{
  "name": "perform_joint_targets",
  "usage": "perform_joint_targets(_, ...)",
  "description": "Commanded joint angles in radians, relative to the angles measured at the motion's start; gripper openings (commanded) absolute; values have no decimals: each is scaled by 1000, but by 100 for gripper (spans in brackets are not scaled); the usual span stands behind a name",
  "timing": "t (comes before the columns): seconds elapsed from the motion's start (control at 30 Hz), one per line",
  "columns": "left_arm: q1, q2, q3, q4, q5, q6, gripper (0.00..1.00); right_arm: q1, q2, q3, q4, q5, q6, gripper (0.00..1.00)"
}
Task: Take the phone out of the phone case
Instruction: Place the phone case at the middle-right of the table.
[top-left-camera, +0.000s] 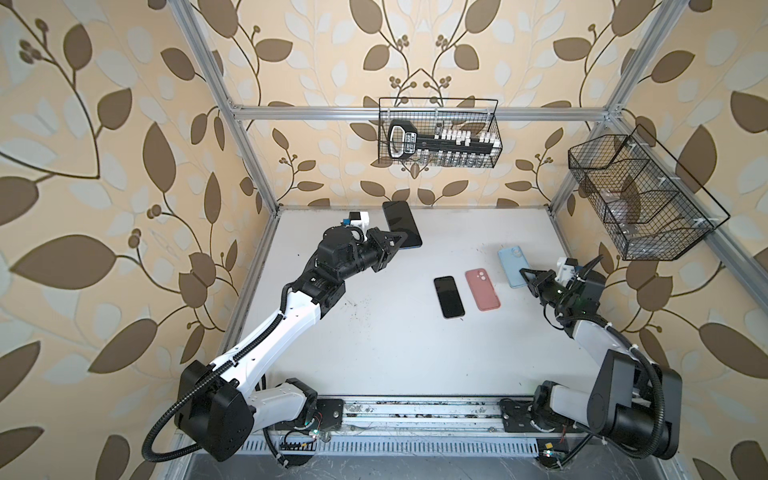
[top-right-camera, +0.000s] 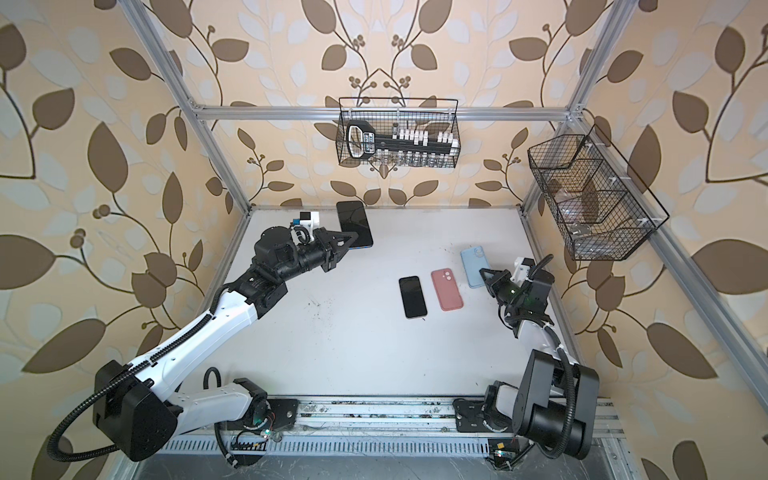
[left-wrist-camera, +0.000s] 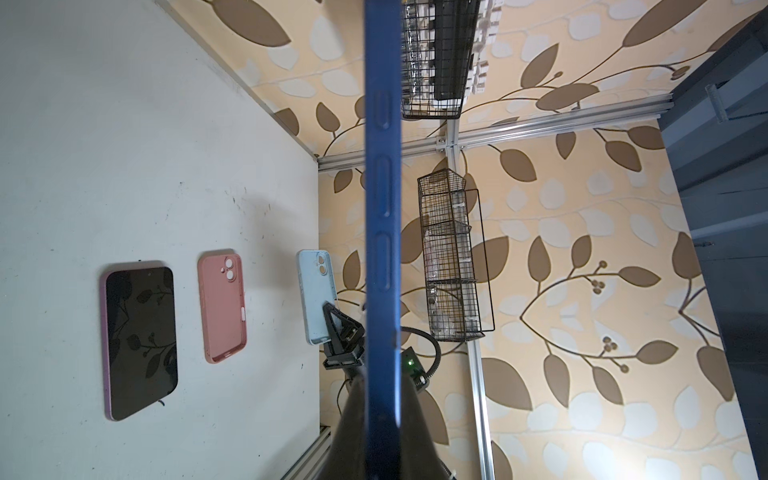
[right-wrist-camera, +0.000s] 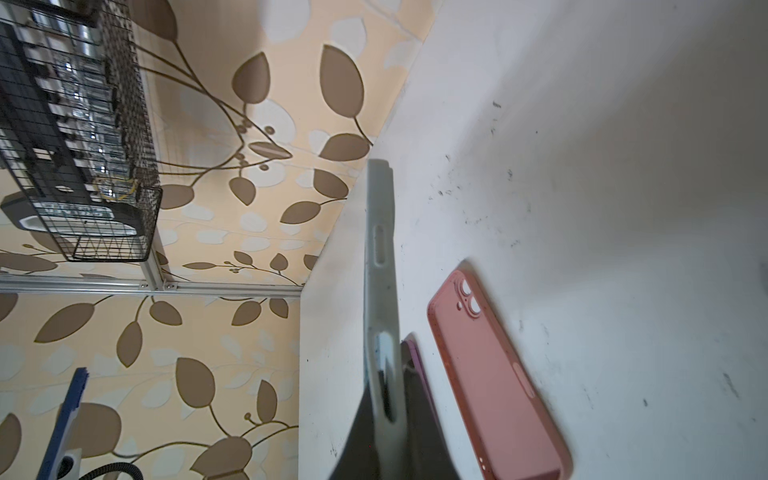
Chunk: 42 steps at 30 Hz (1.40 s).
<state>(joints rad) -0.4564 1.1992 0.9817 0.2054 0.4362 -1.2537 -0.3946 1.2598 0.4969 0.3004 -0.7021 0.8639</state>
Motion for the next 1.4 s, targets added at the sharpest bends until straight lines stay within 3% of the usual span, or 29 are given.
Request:
perform_joint_targets(0.0,9,-6,34,90,27,36,0,-11,28,-10,-20,-31,-55,0)
perform_joint_targets(0.33,9,18,31,108,33,28,0,-23,63,-34,-58,55,-149,0)
perform_joint_targets(0.8,9,31,37,114,45,34,0,-24,173,-82,0,117,-175,3)
perform_joint_targets(1.07,9,26,32,104,39,37,0,-24,197,-96,2,160,-185,16)
perform_joint_targets(1.23,9,31,37,104,41,36,0,-23,198,-96,-11,176,-193,35)
perform_joint_targets(1.37,9,36,42,106,44,34,0,-23,186,-95,-24,195,-197,43)
